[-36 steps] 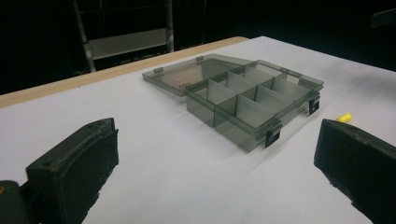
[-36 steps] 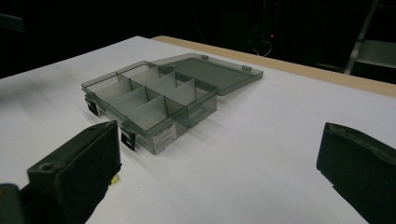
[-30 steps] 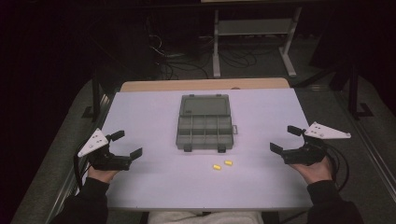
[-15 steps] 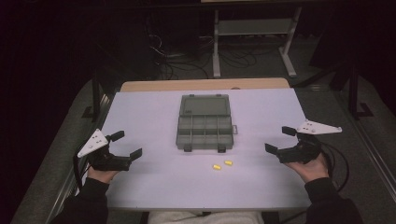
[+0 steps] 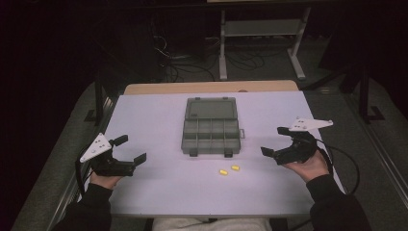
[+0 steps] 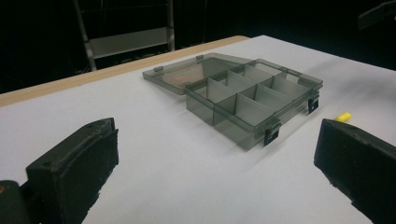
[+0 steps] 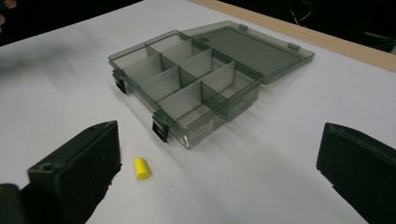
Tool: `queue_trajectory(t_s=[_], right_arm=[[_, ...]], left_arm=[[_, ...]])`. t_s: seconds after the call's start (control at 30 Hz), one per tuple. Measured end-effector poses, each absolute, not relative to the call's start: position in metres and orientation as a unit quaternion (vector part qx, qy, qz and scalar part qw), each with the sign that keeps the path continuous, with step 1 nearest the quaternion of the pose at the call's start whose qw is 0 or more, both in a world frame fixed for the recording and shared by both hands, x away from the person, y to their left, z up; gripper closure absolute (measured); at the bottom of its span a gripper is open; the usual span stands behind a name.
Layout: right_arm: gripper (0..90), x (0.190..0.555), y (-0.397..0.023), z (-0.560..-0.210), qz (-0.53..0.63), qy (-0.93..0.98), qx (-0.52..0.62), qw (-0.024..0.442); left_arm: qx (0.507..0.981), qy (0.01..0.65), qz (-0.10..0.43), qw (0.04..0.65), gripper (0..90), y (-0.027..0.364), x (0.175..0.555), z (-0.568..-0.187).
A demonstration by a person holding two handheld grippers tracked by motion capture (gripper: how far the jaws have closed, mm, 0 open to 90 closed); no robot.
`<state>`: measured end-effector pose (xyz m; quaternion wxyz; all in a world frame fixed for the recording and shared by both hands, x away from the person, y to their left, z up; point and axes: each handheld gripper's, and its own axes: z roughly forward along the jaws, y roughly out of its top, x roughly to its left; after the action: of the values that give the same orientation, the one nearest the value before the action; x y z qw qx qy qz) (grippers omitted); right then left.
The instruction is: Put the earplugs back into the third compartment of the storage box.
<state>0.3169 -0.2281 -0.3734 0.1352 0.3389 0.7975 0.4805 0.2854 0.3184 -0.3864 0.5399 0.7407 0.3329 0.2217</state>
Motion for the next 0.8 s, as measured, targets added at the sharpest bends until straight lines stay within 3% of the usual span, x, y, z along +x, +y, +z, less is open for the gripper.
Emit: queue_trajectory(t_s=[0.8], right_arm=[[0.0,0.330,-0.180,-0.383,0.408,0.862,0.284,0.098]], left_arm=[[0.743,0.331,0.221,0.539,0.0,0.318,0.285,-0.387]])
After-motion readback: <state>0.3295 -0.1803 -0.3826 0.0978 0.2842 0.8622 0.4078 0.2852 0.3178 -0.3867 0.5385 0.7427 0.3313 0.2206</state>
